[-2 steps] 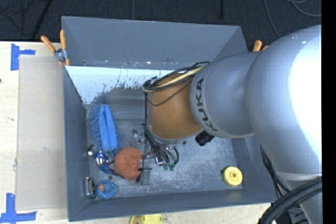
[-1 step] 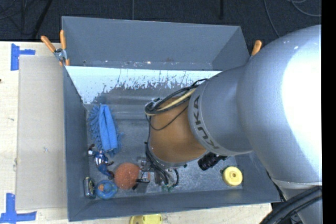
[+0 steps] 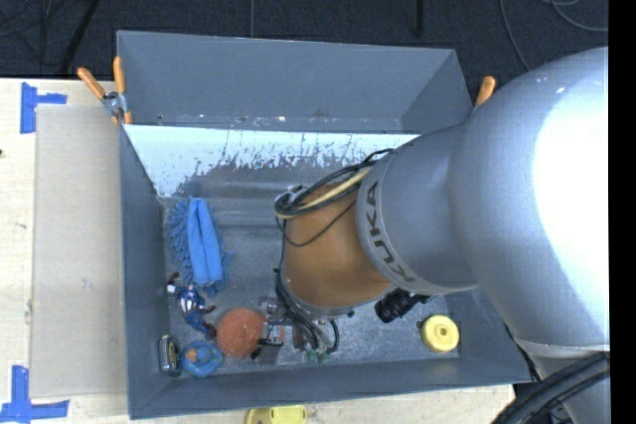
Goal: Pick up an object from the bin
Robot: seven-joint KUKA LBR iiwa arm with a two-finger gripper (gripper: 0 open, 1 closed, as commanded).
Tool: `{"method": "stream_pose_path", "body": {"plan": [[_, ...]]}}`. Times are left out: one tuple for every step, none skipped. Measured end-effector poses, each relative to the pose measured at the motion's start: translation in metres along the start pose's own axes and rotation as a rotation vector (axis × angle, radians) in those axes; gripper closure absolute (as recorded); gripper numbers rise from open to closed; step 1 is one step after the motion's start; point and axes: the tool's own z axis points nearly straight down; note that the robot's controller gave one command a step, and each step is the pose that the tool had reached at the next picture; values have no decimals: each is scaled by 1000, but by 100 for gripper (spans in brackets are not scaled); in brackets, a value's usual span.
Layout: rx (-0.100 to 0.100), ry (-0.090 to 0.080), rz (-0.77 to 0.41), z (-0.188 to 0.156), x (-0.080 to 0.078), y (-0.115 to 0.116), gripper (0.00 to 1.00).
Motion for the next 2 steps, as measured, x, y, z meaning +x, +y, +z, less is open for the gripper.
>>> {"method": "stream_pose_path", "body": {"plan": [[2,4,5,-54,0,-1,100],[-5,-16,-14,-52,0,38,100]]}}
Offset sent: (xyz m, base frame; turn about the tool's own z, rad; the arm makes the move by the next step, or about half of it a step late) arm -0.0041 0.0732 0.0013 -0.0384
